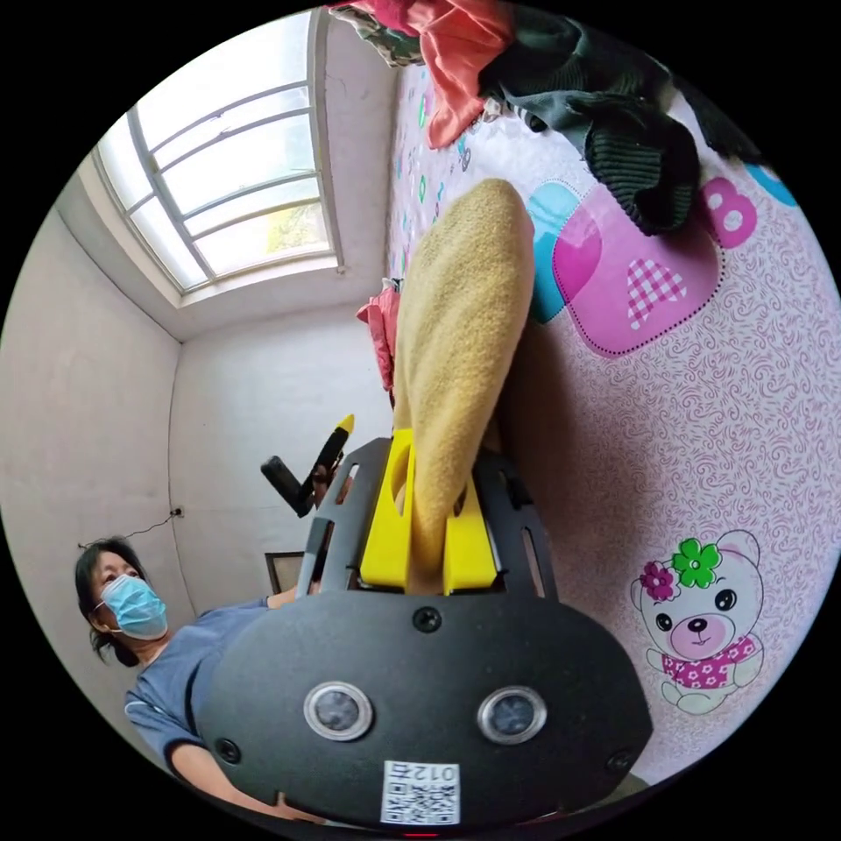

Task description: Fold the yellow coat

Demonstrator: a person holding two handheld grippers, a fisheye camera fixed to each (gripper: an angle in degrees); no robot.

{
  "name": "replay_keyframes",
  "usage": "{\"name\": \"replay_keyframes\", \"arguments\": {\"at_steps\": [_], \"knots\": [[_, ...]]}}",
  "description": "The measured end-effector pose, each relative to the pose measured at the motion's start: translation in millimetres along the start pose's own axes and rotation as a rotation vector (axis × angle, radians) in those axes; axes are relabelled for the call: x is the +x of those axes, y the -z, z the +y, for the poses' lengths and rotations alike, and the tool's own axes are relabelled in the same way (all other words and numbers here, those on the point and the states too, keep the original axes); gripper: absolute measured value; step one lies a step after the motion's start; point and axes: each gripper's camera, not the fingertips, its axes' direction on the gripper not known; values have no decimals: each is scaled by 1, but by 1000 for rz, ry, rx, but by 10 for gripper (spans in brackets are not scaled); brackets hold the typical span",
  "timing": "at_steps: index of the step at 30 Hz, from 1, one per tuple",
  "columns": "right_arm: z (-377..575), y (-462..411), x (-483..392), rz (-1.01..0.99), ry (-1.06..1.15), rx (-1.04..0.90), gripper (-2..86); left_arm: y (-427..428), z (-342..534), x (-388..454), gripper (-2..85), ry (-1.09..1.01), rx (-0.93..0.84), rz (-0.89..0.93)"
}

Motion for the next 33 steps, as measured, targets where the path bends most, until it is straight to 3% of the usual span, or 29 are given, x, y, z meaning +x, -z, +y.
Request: {"name": "replay_keyframes", "arguments": {"at_steps": [2, 10, 15, 19, 21, 23, 29, 33], "knots": [[-4, -12, -18, 29, 28, -12, -4, -43, -17, -19, 0, 10, -65, -78], [-17, -64, -86, 22, 167, -47, -5, -147, -39, -69, -1, -13, -307, -61], [-39, -97, -120, 76, 196, -72, -5, -133, -37, -97, -1, -17, -271, -44], [-47, -120, -135, 132, 203, -102, -5, -72, 8, -127, -1, 92, -99, 132], [-49, -130, -140, 122, 200, -91, -5, -75, 29, -129, -1, 90, -146, 157], [-52, -144, -149, 113, 205, -75, -5, -97, 52, -127, 0, 72, -256, 112], [-63, -211, -200, 248, 291, -137, -4, -122, 81, -133, 1, 57, -231, 16], [-73, -242, -234, 310, 334, -152, -5, -80, 95, -151, 2, 81, -133, -26]]}}
